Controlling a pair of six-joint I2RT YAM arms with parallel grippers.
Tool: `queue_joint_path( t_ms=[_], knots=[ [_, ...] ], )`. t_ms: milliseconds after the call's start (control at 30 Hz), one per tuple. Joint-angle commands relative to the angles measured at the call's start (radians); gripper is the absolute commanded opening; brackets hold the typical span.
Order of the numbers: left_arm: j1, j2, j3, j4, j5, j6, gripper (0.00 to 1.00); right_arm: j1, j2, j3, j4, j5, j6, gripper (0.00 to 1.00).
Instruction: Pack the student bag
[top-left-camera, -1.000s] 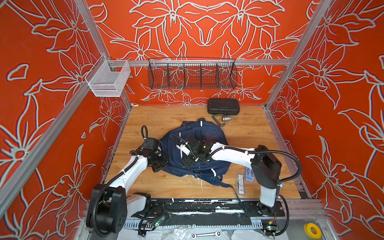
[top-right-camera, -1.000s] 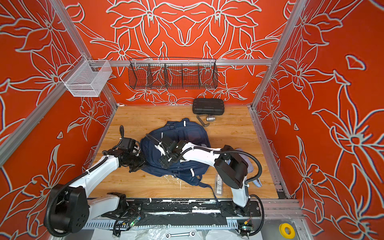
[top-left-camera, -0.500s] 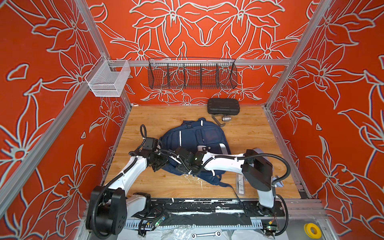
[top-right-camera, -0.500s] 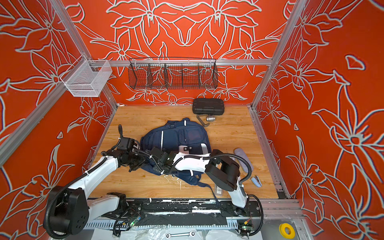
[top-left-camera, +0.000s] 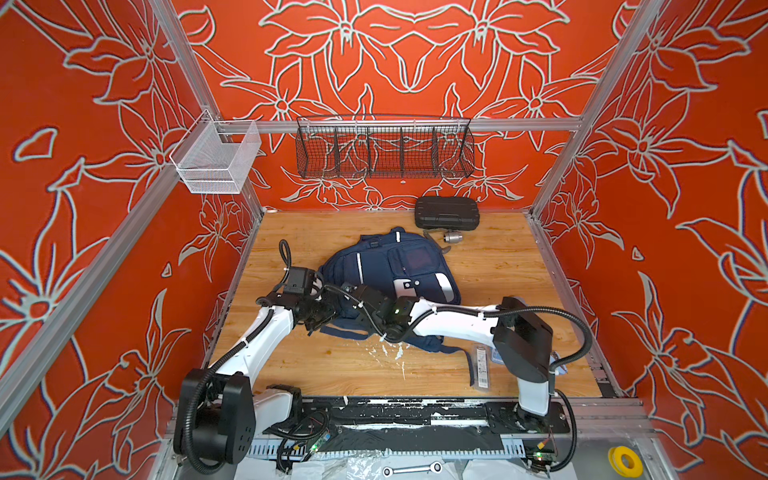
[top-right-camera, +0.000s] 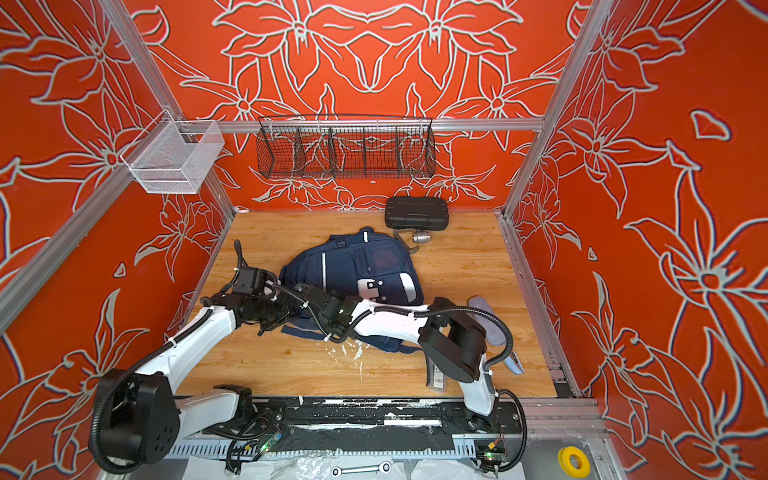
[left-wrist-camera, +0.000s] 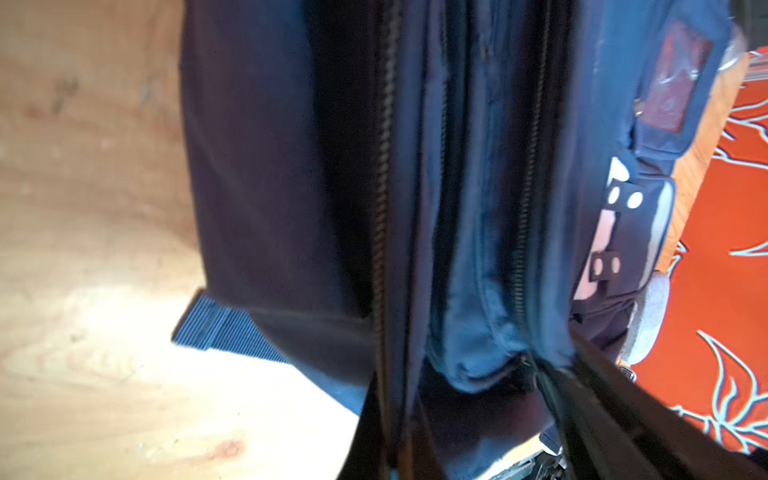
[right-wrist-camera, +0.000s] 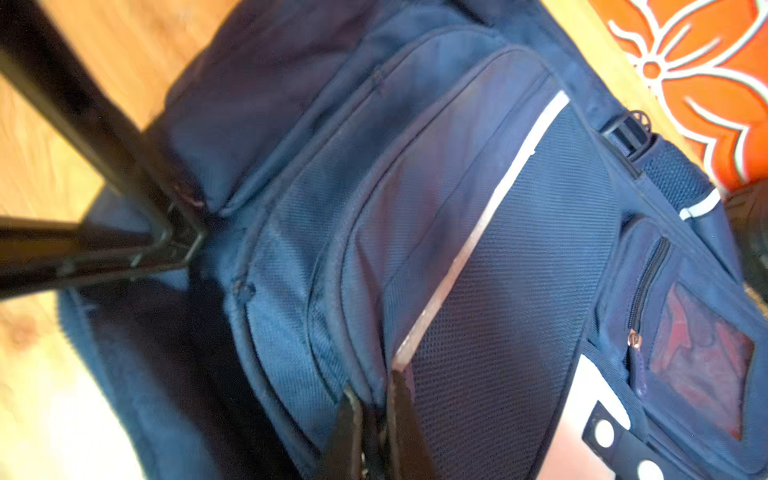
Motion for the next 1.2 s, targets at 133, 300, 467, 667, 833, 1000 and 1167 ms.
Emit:
queue_joint_path(
  t_ms=[133, 300, 467, 667, 833, 1000, 1167],
  knots=[
    [0.01, 0.046, 0.06, -0.057, 0.009, 0.075, 0.02, -0.12, -0.125, 0.029, 0.015, -0.108, 0.11, 0.0],
    [0.011, 0.08, 0.104, -0.011, 0.007, 0.102, 0.13, -0.161, -0.167, 0.032, 0.045, -0.213, 0.16, 0.0],
    [0.011, 0.11, 0.176, -0.015, 0.021, 0.152, 0.16, -0.198, -0.189, 0.062, 0.046, -0.287, 0.169, 0.0],
    [0.01, 0.036, 0.173, 0.011, 0.052, 0.172, 0.44, -0.229, -0.154, 0.139, -0.023, -0.439, 0.185, 0.0],
    [0.004, -0.033, 0.159, -0.02, 0.03, 0.175, 0.59, -0.234, -0.116, 0.15, -0.037, -0.451, 0.216, 0.0],
    [-0.041, -0.094, 0.148, -0.041, -0.008, 0.167, 0.64, -0.249, -0.03, 0.217, -0.077, -0.453, 0.261, 0.0],
    [-0.045, -0.113, 0.095, 0.009, 0.018, 0.118, 0.66, -0.251, 0.061, 0.312, -0.134, -0.486, 0.267, 0.04]
  ],
)
